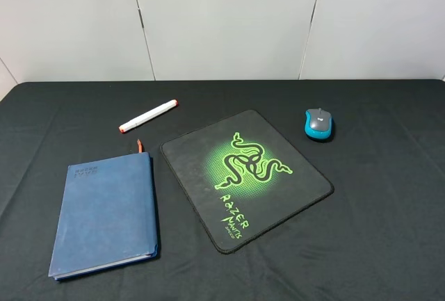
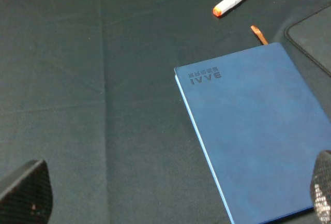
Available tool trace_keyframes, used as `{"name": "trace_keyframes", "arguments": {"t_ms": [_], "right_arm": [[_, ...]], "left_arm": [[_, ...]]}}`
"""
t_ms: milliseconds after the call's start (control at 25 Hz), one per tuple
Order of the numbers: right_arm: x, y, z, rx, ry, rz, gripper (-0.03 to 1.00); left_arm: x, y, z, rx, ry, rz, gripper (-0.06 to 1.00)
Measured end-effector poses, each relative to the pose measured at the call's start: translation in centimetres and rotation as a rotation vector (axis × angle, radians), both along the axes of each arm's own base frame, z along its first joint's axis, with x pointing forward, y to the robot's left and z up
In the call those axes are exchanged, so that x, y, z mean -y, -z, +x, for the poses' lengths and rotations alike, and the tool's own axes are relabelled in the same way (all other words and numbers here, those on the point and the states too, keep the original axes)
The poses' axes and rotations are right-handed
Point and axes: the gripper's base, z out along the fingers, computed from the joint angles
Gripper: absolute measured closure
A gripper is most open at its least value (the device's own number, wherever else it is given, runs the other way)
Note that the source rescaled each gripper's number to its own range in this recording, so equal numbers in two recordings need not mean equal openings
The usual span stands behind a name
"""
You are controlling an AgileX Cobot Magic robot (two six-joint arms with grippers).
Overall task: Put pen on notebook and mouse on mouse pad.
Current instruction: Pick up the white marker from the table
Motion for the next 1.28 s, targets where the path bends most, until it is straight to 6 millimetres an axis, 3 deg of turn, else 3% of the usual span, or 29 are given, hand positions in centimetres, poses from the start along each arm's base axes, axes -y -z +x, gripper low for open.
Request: {"name": "trace_keyframes", "arguments": {"t_ms": [1280], "right_arm": [[0.0, 0.0, 0.0, 0.0, 0.0, 0.0, -0.03]], "left_arm": [[-0.23, -0.02, 0.0, 0.001, -0.015, 0.025, -0.06]]}}
